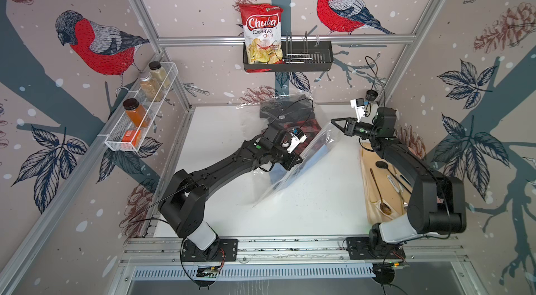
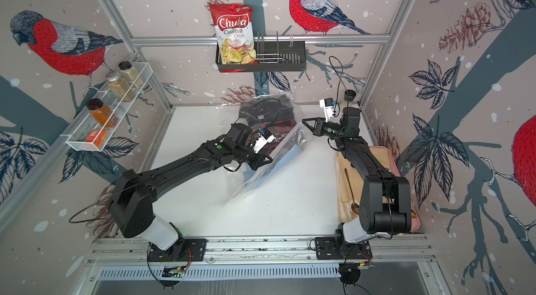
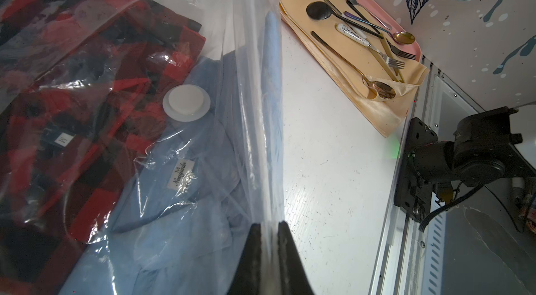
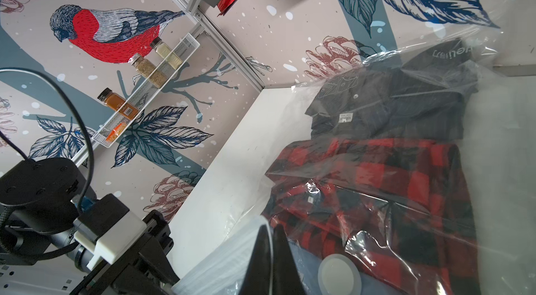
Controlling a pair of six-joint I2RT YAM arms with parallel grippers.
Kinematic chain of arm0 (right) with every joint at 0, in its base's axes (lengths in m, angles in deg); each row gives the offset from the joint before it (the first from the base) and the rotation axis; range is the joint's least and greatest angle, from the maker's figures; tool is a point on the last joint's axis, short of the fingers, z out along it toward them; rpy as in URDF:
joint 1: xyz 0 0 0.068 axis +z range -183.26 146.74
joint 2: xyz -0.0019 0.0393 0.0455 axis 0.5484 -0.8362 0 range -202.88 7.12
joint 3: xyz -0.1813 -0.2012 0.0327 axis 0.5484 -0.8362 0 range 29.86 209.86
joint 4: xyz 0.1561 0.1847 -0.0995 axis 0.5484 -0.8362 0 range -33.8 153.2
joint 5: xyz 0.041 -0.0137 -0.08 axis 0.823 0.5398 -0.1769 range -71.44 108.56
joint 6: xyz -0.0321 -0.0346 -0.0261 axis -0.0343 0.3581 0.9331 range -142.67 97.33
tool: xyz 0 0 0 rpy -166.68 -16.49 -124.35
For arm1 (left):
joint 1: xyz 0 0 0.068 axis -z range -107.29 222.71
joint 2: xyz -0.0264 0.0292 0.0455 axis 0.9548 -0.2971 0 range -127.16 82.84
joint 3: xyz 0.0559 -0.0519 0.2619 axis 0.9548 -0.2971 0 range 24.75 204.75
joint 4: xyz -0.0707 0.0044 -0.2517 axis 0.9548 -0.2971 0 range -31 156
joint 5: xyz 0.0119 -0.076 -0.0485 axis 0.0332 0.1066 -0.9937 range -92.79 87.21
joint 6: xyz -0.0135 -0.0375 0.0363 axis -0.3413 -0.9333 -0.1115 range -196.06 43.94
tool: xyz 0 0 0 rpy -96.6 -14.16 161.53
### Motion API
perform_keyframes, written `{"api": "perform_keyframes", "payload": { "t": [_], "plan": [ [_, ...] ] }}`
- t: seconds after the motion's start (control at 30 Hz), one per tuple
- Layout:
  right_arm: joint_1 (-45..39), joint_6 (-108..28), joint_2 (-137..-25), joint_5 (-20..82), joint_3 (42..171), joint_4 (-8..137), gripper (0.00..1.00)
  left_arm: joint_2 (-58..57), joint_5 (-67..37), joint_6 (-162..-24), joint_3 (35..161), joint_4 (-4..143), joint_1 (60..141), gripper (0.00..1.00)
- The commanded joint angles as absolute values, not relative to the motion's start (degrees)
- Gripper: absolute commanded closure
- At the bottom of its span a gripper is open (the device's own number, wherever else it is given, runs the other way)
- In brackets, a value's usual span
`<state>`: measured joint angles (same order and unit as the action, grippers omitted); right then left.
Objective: Place the folded shirt into the vacuum bag
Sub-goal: Close the vacuum bag at the center of the board.
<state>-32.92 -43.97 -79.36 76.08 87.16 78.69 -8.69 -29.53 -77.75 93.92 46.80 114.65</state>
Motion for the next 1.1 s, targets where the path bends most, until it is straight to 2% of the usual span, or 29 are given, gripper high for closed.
{"api": "perform_keyframes", "payload": {
  "t": [0.0,1.07],
  "plan": [
    [-34.5,-45.8,-79.7,64.9,88.7,91.9,1.00,-8.5,-30.1,-78.7,92.6,29.6,115.3,1.00],
    [-39.2,-52.1,-82.5,64.9,88.0,98.2,1.00,-6.6,-27.7,-82.6,88.5,29.0,119.5,1.00]
  ]
}}
